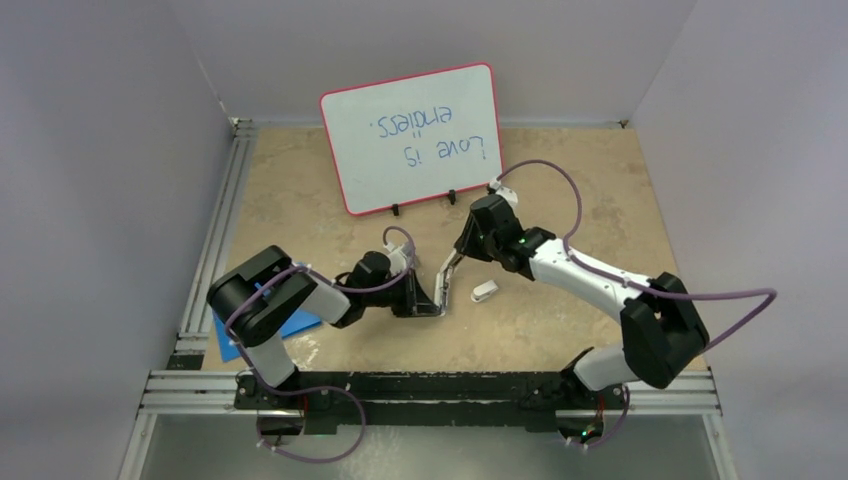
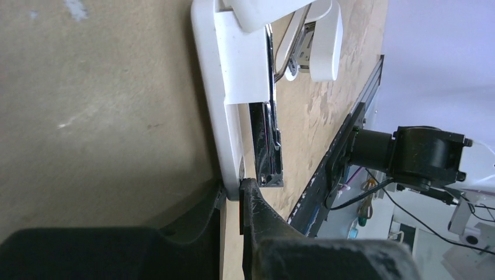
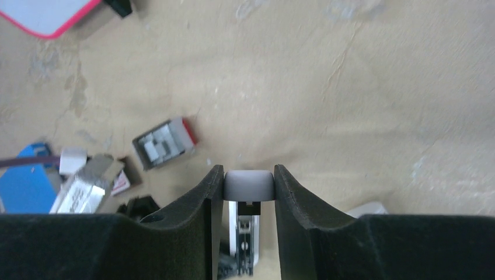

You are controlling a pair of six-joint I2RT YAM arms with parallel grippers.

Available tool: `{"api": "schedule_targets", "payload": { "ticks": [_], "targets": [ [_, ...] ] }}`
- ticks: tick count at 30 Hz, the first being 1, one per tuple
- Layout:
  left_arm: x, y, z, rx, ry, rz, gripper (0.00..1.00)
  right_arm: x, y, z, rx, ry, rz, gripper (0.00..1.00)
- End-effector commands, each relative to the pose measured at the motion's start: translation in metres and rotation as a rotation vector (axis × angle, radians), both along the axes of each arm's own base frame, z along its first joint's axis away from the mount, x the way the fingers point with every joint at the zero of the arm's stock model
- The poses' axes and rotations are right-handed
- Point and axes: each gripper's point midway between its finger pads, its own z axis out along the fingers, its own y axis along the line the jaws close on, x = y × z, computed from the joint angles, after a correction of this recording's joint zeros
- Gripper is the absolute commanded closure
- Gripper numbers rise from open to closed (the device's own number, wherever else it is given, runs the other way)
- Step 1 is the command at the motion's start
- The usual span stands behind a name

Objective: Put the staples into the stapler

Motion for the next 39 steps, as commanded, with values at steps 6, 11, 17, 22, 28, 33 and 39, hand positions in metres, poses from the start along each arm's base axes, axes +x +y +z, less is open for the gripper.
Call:
{"api": "schedule_targets", "payload": {
  "ticks": [6, 11, 17, 22, 28, 33, 39],
  "targets": [
    [-0.008, -0.011, -0.023, 0.071, 0.029, -0.010, 1.00, 0.050, -0.008, 0.009, -0.089, -0.140, -0.062, 0.74],
    [-0.008, -0.007, -0.032, 0.105, 0.056, 0.013, 1.00, 0.047, -0.001, -0.004, -0.089, -0.110, -0.018, 0.72],
    [-0.003, -0.002, -0.034, 0.136, 0.092, 0.077, 0.99, 0.040, 0.007, -0.001, -0.036, -0.117, 0.027, 0.61],
    [0.000, -0.005, -0.032, 0.145, 0.117, 0.095, 0.99, 0.032, 0.010, 0.004, -0.013, -0.108, 0.057, 0.55],
    [0.002, -0.006, -0.032, 0.157, 0.149, 0.116, 0.99, 0.014, 0.013, 0.005, 0.044, -0.090, 0.104, 0.37],
    [0.002, -0.006, -0.034, 0.162, 0.173, 0.133, 0.99, 0.002, 0.004, -0.013, 0.046, -0.041, 0.061, 0.24],
    [0.003, -0.007, -0.036, 0.160, 0.188, 0.144, 0.99, 0.002, 0.002, -0.025, 0.071, -0.064, 0.035, 0.23]
  ]
}}
